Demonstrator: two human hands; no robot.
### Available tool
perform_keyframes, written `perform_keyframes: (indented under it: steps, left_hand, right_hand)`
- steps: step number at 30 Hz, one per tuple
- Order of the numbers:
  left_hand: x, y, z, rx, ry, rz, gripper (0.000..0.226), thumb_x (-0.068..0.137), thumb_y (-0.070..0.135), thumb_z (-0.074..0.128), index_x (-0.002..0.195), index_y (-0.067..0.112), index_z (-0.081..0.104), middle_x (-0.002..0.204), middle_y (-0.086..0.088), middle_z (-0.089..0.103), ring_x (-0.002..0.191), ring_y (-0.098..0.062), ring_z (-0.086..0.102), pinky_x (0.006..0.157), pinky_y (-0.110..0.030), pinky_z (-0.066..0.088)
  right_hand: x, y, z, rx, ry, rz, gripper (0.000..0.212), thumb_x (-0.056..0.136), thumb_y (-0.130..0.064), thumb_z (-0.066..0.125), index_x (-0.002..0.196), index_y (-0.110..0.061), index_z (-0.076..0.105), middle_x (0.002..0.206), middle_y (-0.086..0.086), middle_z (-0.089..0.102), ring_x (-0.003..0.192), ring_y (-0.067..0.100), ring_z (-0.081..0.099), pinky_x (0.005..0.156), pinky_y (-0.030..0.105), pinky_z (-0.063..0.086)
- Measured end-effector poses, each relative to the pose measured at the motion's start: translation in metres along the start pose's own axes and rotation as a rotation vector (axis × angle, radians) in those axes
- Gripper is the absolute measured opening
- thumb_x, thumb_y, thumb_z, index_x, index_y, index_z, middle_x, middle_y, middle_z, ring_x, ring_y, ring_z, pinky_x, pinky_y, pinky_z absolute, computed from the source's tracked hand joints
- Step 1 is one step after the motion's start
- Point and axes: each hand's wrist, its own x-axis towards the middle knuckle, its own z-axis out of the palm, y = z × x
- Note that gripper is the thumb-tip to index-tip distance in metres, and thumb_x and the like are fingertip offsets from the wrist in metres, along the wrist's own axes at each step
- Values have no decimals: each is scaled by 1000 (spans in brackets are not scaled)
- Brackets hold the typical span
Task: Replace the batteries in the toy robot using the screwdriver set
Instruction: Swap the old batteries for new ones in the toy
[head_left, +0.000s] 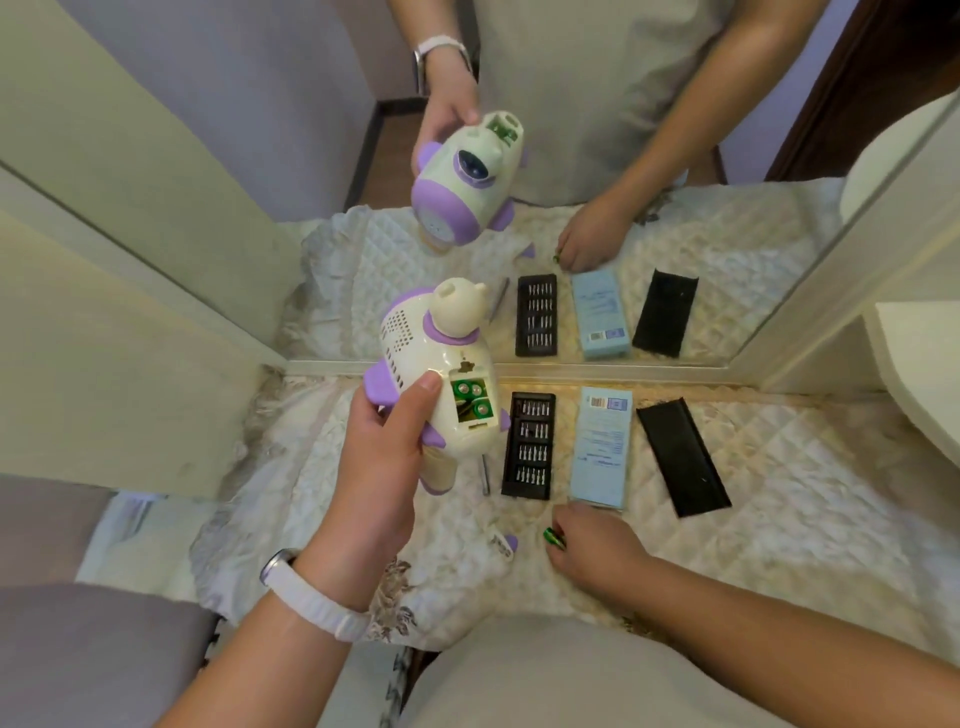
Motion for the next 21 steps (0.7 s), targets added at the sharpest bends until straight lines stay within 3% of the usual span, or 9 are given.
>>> perform_keyframes:
  steps: [4,10,14,21]
  left_hand:
    - [-2,-2,8,8,-24,8,71,81,48,72,137,10,51,127,-23,65,113,-50,63,81,-44,48]
    - [-19,5,21,15,-61,52,71,81,50,73,136,11,52,128,-23,64,114,-50,62,96,-60,47]
    - [-33,11,30,2,-102,61,71,81,50,71,136,10,53,128,-22,65,114,-49,63,86,-49,49]
    - [-52,18,50,-68,-190,77,71,80,46,69,136,7,51,125,-23,66,109,-48,66,69,-33,55]
  right_hand:
    - [-5,5,-5,62,-9,-21,20,89,-39,51,95,-21,56,100,0,58,86,20,58,73,33,51]
    - [-36,4,-41,363,123,-17,15,92,-38,55,94,-24,52,92,-5,60,82,14,57,71,29,49]
    - [-66,-4,-74,600,245,-44,9,89,-27,61,90,-28,52,83,-8,62,74,8,60,67,27,51]
    - [-111,-16,-117,812,448,-147,19,82,-20,66,83,-33,52,80,-10,64,69,7,60,71,39,54]
